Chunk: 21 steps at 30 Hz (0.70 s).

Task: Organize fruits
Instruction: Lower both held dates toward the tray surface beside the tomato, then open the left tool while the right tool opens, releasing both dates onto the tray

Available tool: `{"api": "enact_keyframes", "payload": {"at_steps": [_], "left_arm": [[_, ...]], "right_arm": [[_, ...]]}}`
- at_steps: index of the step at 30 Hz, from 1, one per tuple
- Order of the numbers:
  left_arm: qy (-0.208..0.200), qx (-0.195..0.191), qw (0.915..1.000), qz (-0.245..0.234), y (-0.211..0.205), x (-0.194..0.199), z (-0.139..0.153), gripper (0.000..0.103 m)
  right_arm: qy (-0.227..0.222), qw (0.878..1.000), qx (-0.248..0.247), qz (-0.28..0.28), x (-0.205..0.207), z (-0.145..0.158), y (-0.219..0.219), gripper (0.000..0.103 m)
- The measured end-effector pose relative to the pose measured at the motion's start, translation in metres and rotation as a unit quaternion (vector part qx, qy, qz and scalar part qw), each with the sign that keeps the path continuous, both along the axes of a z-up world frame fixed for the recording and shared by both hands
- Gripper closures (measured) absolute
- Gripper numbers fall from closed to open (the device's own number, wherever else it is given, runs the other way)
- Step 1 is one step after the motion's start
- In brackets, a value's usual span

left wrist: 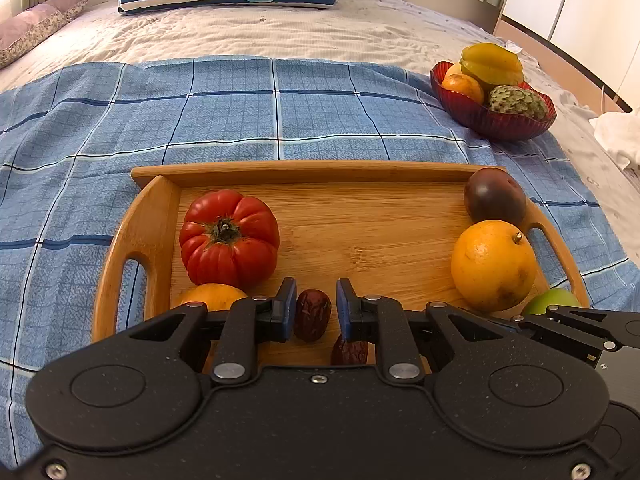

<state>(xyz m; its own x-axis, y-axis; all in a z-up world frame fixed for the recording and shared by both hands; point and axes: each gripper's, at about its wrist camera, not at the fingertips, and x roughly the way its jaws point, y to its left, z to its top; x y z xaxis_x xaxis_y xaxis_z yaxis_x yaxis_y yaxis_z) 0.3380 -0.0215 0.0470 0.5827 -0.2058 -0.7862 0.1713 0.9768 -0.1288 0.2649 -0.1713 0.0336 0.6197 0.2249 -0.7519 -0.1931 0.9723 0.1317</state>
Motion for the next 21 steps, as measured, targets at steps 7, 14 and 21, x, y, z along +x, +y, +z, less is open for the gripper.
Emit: {"api": "enact_keyframes", "payload": {"at_steps": [7,14,21], "left_arm": [[-0.004,0.0,1.0,-0.001,0.0,-0.004,0.004,0.075],[-0.013,0.004,0.9999,-0.002,-0.001,-0.011,0.012,0.066],[-0.025,0.005,0.9997,-0.004,0.0,-0.02,0.019,0.057]], "right_arm": [[-0.004,1.0,0.003,0.0,-0.003,0.004,-0.001,0.054],[-0.011,1.0,0.001,0.003,-0.008,0.009,-0.002,0.052],[-0.024,1.0,-0.01,0.008,-0.015,0.016,-0.001,0.043]]}}
